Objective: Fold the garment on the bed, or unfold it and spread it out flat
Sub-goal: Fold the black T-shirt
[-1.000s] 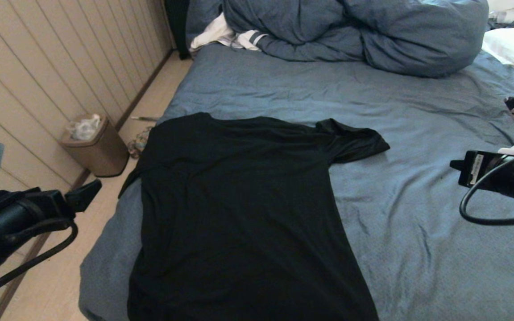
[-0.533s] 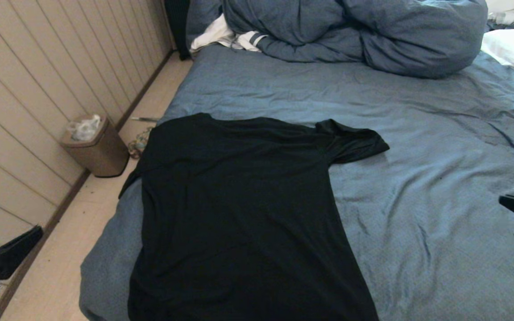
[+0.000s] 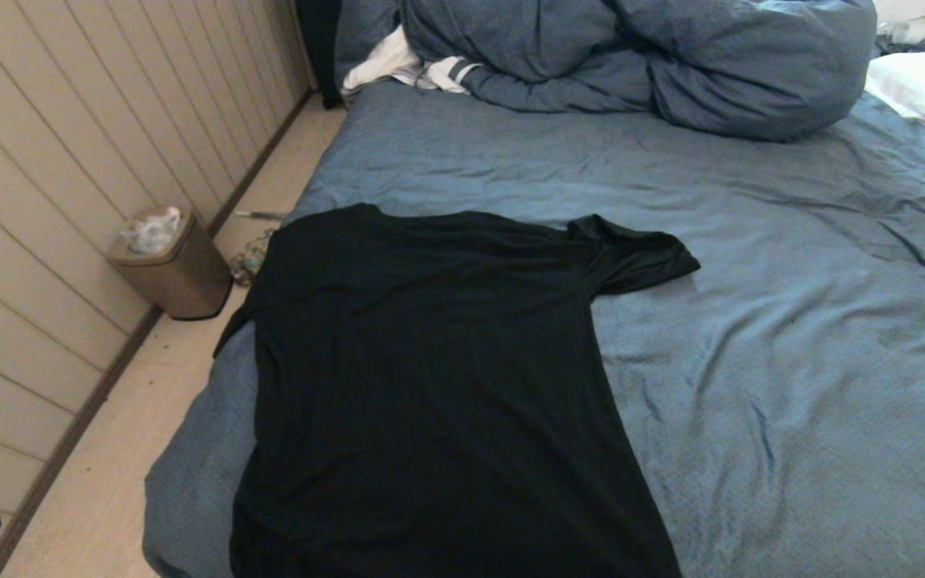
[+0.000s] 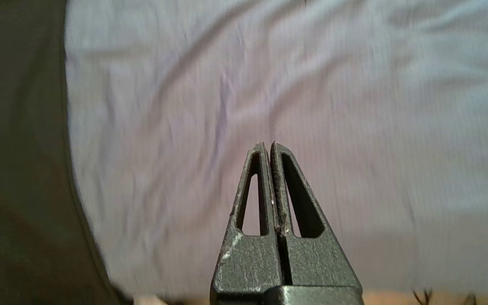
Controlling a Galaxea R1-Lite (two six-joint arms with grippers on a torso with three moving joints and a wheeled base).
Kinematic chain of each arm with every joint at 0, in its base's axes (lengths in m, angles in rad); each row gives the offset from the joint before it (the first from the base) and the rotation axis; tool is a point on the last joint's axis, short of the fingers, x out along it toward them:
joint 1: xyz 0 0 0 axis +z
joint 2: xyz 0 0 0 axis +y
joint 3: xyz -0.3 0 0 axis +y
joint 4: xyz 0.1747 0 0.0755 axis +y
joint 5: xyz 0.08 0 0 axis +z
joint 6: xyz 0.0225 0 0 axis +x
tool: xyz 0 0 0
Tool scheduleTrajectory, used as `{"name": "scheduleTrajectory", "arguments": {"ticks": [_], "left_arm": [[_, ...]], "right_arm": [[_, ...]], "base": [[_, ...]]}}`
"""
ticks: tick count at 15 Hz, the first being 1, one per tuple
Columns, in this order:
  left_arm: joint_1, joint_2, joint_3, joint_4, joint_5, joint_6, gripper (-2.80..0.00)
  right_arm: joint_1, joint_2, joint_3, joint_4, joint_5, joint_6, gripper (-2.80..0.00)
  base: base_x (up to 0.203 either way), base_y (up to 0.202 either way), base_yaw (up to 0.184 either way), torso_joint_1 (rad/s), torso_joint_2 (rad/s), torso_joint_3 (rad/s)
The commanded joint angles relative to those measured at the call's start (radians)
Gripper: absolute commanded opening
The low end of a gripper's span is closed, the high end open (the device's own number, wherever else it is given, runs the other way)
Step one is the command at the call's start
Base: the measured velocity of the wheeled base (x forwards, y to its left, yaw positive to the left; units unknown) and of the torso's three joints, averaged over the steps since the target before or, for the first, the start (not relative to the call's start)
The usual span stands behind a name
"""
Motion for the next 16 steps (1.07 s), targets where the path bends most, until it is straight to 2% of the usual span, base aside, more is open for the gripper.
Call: {"name": "scheduleTrajectory", "arguments": {"ticks": [1, 4, 7, 9, 11, 12, 13, 14, 16], "left_arm": [[0.034, -0.106, 0.024, 0.024, 0.000, 0.008, 0.00], [0.069, -0.157, 0.103, 0.039, 0.032, 0.009, 0.00], [0.082, -0.160, 0.124, 0.039, 0.034, 0.011, 0.00], [0.086, -0.160, 0.127, 0.035, 0.039, 0.013, 0.00], [0.091, -0.160, 0.111, 0.043, 0.040, 0.052, 0.00], [0.117, -0.163, 0.112, 0.049, 0.039, 0.071, 0.00], [0.174, -0.171, 0.123, 0.051, 0.032, 0.105, 0.00], [0.222, -0.182, 0.144, 0.043, 0.026, 0.136, 0.00], [0.224, -0.216, 0.256, -0.043, -0.007, 0.172, 0.00]], "right_arm": [[-0.004, -0.107, 0.029, 0.034, -0.003, 0.000, -2.80], [-0.017, -0.330, 0.065, 0.201, -0.003, -0.007, -2.80], [-0.125, -0.489, 0.153, 0.346, -0.008, 0.013, -2.80], [-0.126, -0.500, 0.211, 0.300, -0.022, 0.051, -2.80], [-0.124, -0.510, 0.272, 0.210, -0.012, -0.008, -2.80], [-0.124, -0.510, 0.285, 0.201, -0.012, -0.045, -2.80], [-0.124, -0.510, 0.293, 0.199, -0.016, -0.076, -2.80], [-0.123, -0.514, 0.297, 0.196, -0.013, -0.065, -2.80], [-0.117, -0.563, 0.327, 0.161, 0.020, -0.070, -2.80]], "base": [[0.000, 0.000, 0.000, 0.000, 0.00, 0.000], [0.000, 0.000, 0.000, 0.000, 0.00, 0.000], [0.000, 0.000, 0.000, 0.000, 0.00, 0.000], [0.000, 0.000, 0.000, 0.000, 0.00, 0.000], [0.000, 0.000, 0.000, 0.000, 0.00, 0.000], [0.000, 0.000, 0.000, 0.000, 0.00, 0.000], [0.000, 0.000, 0.000, 0.000, 0.00, 0.000], [0.000, 0.000, 0.000, 0.000, 0.00, 0.000], [0.000, 0.000, 0.000, 0.000, 0.00, 0.000]]}}
